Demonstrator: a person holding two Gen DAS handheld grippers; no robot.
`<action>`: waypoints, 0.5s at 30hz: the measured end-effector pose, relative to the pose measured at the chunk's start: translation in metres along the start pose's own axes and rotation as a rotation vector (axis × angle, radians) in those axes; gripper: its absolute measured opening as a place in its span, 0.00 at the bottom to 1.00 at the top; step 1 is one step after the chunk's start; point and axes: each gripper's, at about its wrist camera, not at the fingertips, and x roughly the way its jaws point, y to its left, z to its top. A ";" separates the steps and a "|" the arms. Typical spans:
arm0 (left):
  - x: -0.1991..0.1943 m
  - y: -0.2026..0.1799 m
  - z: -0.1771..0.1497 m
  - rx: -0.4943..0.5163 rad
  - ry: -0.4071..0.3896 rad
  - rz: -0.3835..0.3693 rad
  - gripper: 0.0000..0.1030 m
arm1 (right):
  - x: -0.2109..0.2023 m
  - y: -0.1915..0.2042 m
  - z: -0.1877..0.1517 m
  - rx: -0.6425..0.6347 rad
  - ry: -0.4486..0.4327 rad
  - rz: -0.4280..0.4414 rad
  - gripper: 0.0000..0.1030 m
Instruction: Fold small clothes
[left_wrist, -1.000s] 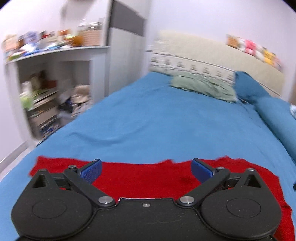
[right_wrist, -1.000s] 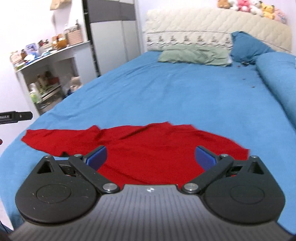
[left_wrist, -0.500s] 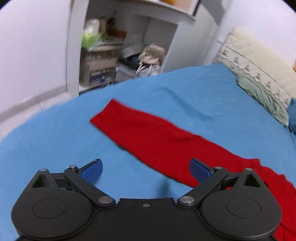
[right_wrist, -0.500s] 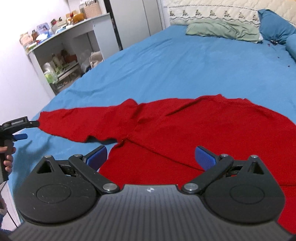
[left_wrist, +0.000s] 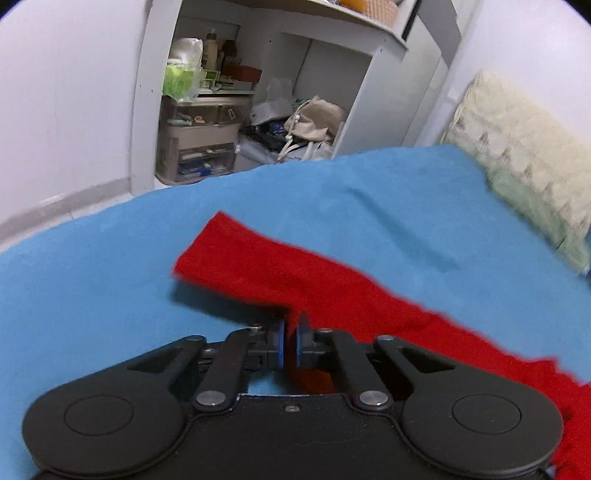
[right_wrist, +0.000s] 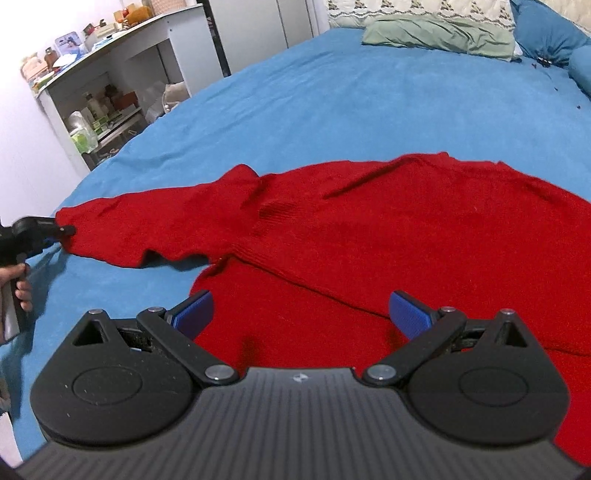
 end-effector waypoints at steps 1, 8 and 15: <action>-0.006 -0.005 0.002 -0.008 -0.012 -0.019 0.04 | 0.000 -0.002 -0.001 0.006 -0.005 -0.002 1.00; -0.068 -0.106 0.020 0.168 -0.140 -0.203 0.04 | -0.014 -0.026 -0.007 0.100 -0.066 -0.001 1.00; -0.112 -0.277 -0.030 0.389 -0.101 -0.522 0.04 | -0.061 -0.070 -0.005 0.145 -0.142 -0.070 1.00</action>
